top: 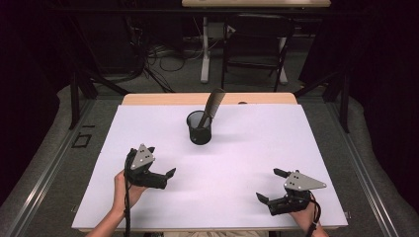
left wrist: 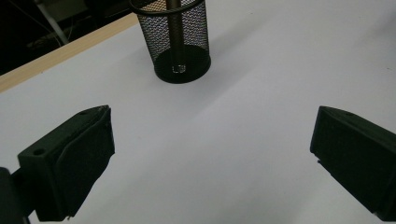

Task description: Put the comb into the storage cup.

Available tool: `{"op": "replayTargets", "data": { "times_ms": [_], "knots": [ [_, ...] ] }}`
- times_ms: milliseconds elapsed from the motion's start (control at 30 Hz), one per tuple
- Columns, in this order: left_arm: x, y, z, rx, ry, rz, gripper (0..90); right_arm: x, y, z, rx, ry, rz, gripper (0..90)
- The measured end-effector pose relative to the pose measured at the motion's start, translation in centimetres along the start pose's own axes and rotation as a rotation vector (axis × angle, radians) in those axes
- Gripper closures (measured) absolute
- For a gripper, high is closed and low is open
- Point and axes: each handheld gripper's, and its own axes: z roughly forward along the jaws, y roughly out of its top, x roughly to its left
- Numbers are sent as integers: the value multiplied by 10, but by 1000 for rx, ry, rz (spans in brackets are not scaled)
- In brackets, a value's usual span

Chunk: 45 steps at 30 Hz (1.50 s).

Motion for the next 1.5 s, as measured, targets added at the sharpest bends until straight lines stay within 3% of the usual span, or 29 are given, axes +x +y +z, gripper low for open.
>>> {"op": "replayTargets", "data": {
  "times_ms": [300, 967, 1500],
  "knots": [
    [-1, -9, -7, 0, 1, -28, 0, 1, 0, 0, 4, 0, 2, 0],
    [-4, -24, -23, -7, 22, -28, 0, 1, 0, 0, 4, 1, 2, 0],
    [-7, -40, -27, -13, 15, -58, 0, 1, -1, 1, 8, -1, 7, 0]
  ]
}}
